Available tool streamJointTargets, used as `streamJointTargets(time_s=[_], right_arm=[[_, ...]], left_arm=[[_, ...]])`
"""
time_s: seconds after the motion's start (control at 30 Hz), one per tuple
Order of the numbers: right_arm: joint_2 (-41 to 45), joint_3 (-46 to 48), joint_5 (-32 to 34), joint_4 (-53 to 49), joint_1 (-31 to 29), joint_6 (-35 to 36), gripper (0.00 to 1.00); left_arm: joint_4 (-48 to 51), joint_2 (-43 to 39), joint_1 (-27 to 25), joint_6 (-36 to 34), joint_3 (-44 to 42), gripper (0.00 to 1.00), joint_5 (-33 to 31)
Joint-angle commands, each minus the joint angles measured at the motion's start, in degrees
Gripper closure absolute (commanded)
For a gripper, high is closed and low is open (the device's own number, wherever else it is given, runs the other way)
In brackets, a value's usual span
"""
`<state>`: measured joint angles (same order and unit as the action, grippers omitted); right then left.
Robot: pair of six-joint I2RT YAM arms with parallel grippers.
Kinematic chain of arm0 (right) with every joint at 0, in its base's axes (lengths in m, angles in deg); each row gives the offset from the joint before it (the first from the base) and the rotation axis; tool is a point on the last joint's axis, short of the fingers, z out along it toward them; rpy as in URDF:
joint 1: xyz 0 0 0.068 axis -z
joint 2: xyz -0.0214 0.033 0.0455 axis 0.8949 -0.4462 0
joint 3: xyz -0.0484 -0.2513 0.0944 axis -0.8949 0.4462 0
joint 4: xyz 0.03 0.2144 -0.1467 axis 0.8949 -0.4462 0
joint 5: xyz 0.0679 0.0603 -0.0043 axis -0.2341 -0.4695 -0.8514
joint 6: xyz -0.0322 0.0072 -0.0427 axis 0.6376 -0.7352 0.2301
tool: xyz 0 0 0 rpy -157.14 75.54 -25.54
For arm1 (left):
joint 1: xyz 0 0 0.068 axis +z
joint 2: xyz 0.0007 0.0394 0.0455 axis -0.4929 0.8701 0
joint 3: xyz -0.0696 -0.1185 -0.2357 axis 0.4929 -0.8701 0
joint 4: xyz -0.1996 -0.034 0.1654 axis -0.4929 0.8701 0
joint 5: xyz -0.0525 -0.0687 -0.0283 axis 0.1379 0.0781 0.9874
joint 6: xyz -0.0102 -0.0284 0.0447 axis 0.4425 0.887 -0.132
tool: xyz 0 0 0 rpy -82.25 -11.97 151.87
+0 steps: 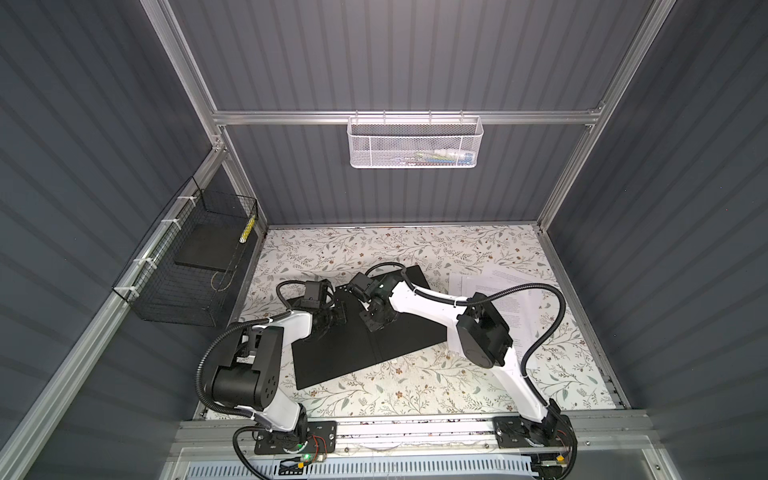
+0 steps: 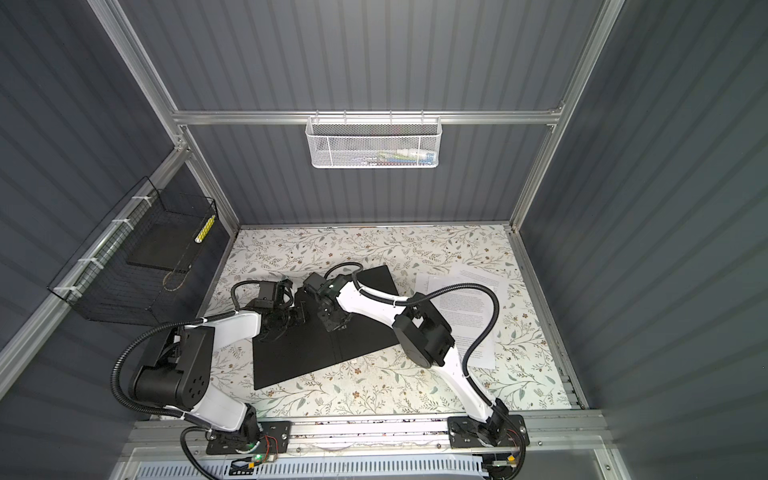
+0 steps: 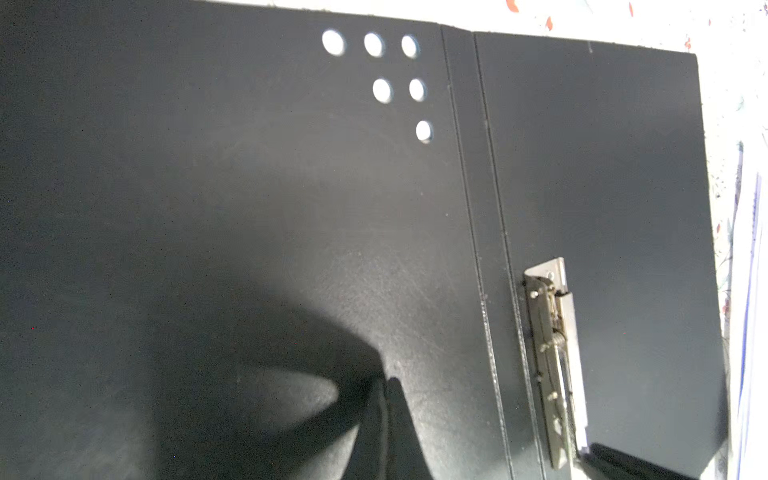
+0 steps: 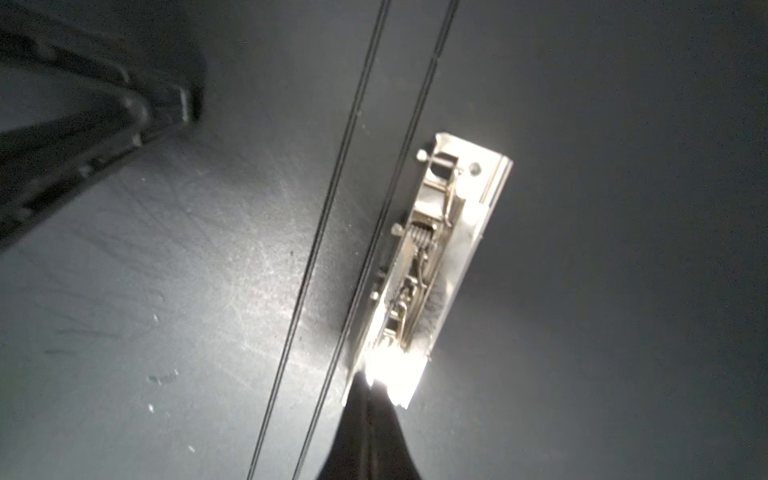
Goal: Put the files into the folder
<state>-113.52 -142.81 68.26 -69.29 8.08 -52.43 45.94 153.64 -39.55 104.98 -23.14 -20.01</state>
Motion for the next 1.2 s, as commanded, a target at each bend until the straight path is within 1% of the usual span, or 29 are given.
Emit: streamJointTargets(time_s=[0.0, 0.1, 0.2, 0.27, 0.33, 0.43, 0.53, 0.63, 0.73, 1.17], right_arm=[[-1.92, -1.65, 2.93, -7.66, 1.59, 0.40, 1.00], [-1.51, -2.76, 2.91, -8.24, 1.70, 0.51, 1.00], [-0.56, -3.01, 1.34, -8.00, 1.84, 0.12, 1.00], [0.60, -2.35, -0.80, -6.83, 2.09, -0.32, 0.93], [1.99, -0.41, -4.05, -4.15, 2.54, -0.77, 0.84], [3.46, 2.23, -9.24, -0.39, 3.87, -1.55, 0.80], [4.85, 4.90, -11.87, 3.10, 4.74, -2.20, 0.74], [6.12, 7.67, -14.99, 7.37, 5.64, -2.98, 0.74], [6.15, 8.37, -16.97, 8.88, 6.24, -3.19, 0.76], [8.88, 14.65, -17.78, 13.53, 7.61, -1.88, 0.78]], left_arm=[[6.10, 2.40, 0.17, -1.04, -1.19, 1.00, -1.56], [6.08, 2.40, 0.18, -1.06, -1.20, 1.00, -1.54], [6.10, 2.33, 0.11, -1.08, -1.20, 1.00, -1.42], [6.09, 2.31, 0.15, -1.07, -1.20, 1.00, -1.40], [6.10, 2.40, 0.13, -1.10, -1.19, 1.00, -1.35], [6.09, 2.56, 0.18, -1.14, -1.12, 1.00, -1.41], [6.14, 2.58, 0.18, -1.10, -1.14, 1.00, -1.30], [6.01, 2.23, 0.16, -1.04, -1.28, 1.00, -1.57], [5.97, 2.25, 0.16, -1.14, -1.23, 1.00, -1.56], [5.83, 1.70, 0.13, -1.02, -1.61, 1.00, -1.91]])
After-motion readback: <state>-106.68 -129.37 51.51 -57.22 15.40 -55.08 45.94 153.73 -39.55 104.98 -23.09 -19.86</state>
